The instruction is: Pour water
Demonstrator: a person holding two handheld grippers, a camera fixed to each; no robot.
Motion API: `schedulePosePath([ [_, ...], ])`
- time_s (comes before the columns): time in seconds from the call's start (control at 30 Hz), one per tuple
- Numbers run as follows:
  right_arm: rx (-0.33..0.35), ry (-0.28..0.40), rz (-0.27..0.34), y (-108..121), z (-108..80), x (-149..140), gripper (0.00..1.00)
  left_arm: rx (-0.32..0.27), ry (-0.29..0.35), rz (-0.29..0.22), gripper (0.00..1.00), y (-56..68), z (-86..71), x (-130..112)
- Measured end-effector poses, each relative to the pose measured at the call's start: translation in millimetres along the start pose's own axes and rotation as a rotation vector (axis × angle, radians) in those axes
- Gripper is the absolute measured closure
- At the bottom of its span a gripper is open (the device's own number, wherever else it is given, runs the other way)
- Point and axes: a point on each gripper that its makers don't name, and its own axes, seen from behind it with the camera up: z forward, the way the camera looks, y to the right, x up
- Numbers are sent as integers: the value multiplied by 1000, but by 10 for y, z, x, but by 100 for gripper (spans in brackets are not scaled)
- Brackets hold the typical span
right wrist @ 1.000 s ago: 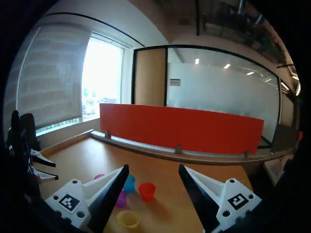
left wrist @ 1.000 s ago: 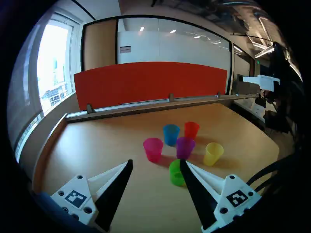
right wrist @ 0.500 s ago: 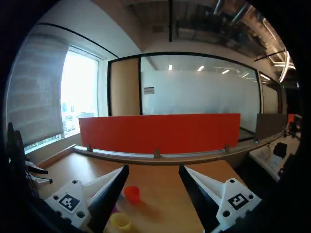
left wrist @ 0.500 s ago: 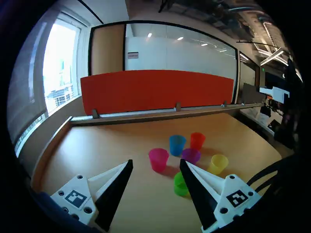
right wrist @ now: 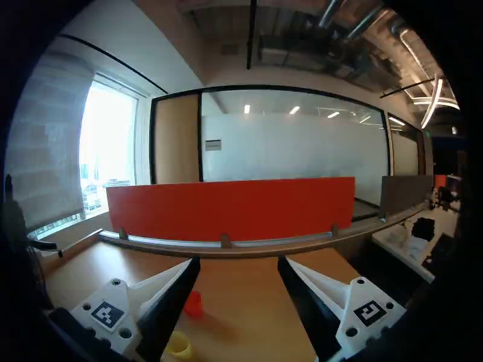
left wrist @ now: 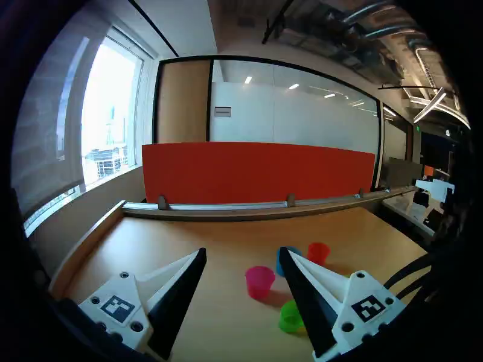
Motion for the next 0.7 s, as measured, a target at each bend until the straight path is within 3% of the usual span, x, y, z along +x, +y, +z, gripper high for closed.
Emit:
schedulePosePath([
  [0.37, -26, 2, -9, 55, 9, -66, 1, 32, 94, -4, 11, -134, 3, 426],
  [0.7, -47, 1, -22, 55, 25, -137, 0, 44, 130, 5, 11, -206, 50, 518],
])
